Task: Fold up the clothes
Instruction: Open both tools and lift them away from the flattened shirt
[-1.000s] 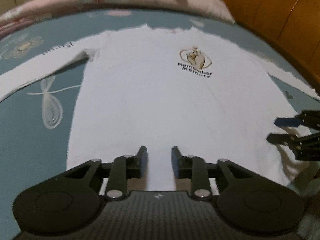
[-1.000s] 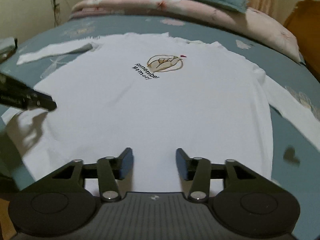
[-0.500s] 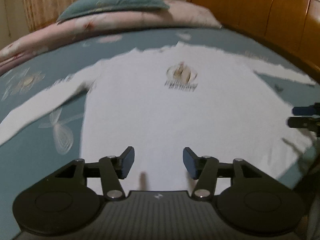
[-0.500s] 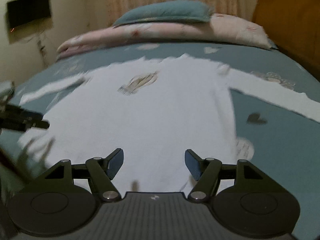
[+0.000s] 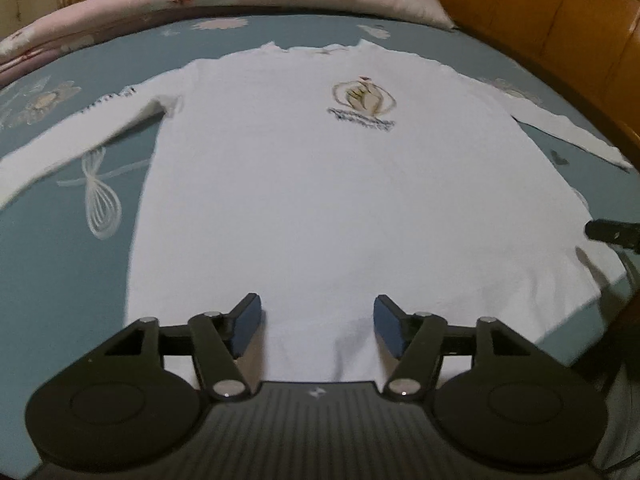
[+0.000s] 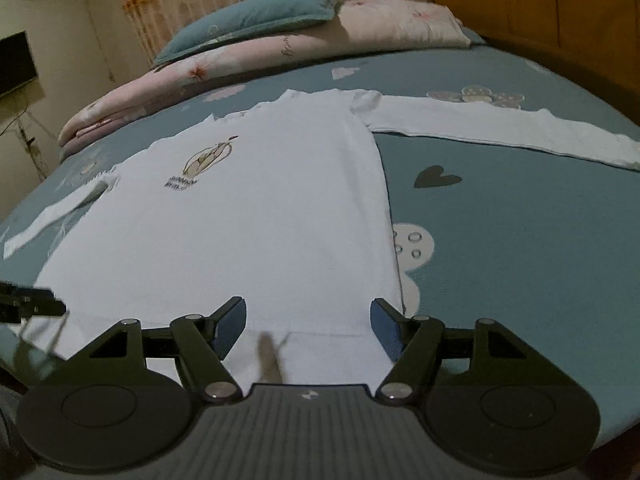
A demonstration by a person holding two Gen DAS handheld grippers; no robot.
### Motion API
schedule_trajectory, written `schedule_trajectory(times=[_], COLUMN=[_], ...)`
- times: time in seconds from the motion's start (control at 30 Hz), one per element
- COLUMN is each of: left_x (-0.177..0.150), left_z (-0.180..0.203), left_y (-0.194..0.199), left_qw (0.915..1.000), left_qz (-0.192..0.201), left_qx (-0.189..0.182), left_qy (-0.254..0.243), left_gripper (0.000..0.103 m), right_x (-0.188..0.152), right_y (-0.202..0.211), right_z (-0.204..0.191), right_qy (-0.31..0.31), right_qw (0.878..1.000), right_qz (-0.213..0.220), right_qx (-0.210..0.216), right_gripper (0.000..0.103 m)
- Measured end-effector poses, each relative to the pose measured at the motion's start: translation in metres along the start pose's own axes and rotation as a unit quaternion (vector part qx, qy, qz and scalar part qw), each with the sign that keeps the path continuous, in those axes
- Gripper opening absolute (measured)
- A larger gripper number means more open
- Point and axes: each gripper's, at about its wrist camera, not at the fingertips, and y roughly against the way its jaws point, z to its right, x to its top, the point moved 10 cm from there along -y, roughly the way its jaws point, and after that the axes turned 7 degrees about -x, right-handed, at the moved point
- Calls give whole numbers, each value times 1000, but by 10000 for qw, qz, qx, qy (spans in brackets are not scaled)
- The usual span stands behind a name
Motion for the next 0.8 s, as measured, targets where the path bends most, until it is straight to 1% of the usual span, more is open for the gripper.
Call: schedule_trajectory(times=[0.03, 0.1, 0.2, 0.27, 0.33, 0.43, 0.47, 0.53, 0.6, 0.63, 0.7, 0.73, 0.8], left_x=[10, 39, 80, 104, 117, 128, 126, 122, 118, 116, 113, 111, 105], left_z=[0, 4, 14, 19, 18, 12, 5, -8, -21, -28, -41, -47, -62], left_y=[2, -2, -19, -37, -60, -92, -93, -93, -94, -94, -95, -95, -94], left_qw=[10000, 9994, 9987, 9982, 9987, 9992, 9993, 9993, 9991, 9989, 9983, 9979, 9969], left_qz=[90, 327, 477, 544, 483, 373, 357, 324, 292, 275, 242, 226, 141], left_qx=[14, -37, -85, -81, -97, -131, -62, 76, 215, 284, 423, 492, 642], left_qy=[-2, -60, -167, -246, -127, 73, 105, 169, 233, 265, 329, 361, 428], left_gripper=[68, 76, 77, 78, 78, 78, 78, 78, 80, 80, 80, 80, 87], right_x=[11, 41, 87, 109, 124, 119, 114, 111, 111, 109, 105, 104, 101], right_y=[-1, -11, -42, -70, -102, -139, -146, -149, -149, -149, -147, -146, -145], right_z=[-3, -13, -30, -39, -46, -47, -47, -44, -35, -31, -27, -25, -26], right_qy=[15, 125, 272, 276, 216, 6, 17, 238, 445, 509, 650, 733, 993], right_qw=[9999, 9993, 9978, 9977, 9979, 9977, 9974, 9978, 9985, 9984, 9978, 9972, 9948], right_qz=[96, 325, 520, 416, 214, -207, -302, -269, -262, -249, -157, -128, -130], right_qx=[47, 146, 308, 450, 568, 650, 661, 553, 161, 48, 41, -29, -186], right_gripper=[74, 78, 79, 80, 80, 80, 80, 80, 80, 80, 80, 80, 80])
